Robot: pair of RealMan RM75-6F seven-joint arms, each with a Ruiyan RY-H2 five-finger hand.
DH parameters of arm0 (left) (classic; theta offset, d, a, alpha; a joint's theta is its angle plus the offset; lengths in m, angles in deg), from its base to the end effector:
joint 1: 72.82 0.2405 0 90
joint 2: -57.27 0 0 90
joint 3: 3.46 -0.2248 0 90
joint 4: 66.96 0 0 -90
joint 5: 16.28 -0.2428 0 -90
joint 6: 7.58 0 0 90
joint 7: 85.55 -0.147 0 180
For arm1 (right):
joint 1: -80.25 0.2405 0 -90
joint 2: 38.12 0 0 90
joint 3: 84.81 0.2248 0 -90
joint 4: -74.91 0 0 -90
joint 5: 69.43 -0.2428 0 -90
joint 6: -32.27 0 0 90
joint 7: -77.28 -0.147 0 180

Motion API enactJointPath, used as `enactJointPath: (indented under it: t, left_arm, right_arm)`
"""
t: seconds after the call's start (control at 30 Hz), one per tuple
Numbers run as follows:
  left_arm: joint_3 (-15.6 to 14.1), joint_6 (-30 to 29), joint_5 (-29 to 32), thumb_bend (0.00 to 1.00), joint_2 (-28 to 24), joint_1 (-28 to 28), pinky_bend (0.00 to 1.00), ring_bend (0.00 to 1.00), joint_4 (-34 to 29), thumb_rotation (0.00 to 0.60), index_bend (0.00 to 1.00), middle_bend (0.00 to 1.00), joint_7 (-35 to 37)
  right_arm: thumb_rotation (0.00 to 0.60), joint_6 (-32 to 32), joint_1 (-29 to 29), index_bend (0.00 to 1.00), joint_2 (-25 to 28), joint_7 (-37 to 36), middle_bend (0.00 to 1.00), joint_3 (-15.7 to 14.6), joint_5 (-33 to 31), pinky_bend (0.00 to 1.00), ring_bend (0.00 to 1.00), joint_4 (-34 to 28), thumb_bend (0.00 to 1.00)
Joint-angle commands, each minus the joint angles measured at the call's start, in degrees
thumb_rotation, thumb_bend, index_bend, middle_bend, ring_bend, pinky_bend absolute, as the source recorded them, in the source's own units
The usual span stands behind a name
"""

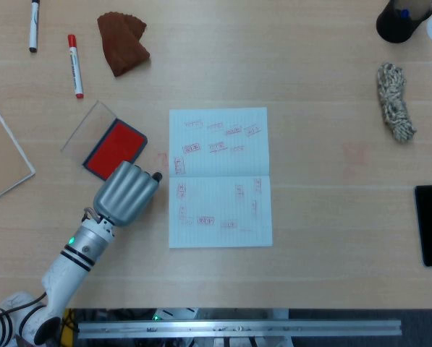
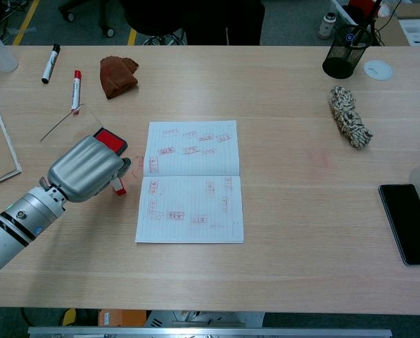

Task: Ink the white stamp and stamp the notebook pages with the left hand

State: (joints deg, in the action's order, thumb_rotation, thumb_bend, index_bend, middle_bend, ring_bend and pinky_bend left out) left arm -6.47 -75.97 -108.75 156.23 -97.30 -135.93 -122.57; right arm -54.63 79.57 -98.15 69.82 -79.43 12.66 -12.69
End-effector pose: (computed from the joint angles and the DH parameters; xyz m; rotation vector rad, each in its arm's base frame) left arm -0.2020 0.2257 -0.0928 -2.0459 -0.3113 -0.6887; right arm -0.3407 -0.1641 0.1646 1.2263 -0.8969 0.8421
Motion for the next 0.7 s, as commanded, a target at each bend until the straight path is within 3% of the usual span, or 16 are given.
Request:
enactJointPath:
  t: [0.03,0.23,0.43,0.7]
  left_arm:
    - [0.1,-0.2,0.1,0.28,-0.7,0.1,1.00,1.00,-1.0,0.600,0.50,1.00,-0.3]
    - [0.3,-0.5,0.7,0.28,-3.2,0.4,1.00,1.00,-5.2,0.600,0.41,1.00,-1.0]
    - [1.8,-2.0,2.8,0.28,-9.4,1.3,1.00,0.98,-14.6,0.600,0.38,0.99,1.4]
    - [5.4,-6.4,7.9,0.28,-18.4,4.0,1.00,0.72,-23.9,0.600,0.36,0.73,8.5]
  right_arm:
    - [0.600,0.0,0.0,0.33,0.0,-0.1,0.39,0.0,0.0,0.42,0.31,0.0,0.26]
    - [0.600,0.0,0.0,0.33,0.0,-0.3,0.39,0.1,0.0,0.42,0.31,0.2,0.26]
    - [0.600,0.4,0.3,0.33,0.3,-0.2,0.39,0.2,-0.1,0.42,0.31,0.1,0.26]
    - [0.600,1.9,1.4,0.33,0.6,0.9,0.39,-0.1,0.7,0.42,0.31,-0.6,0.26]
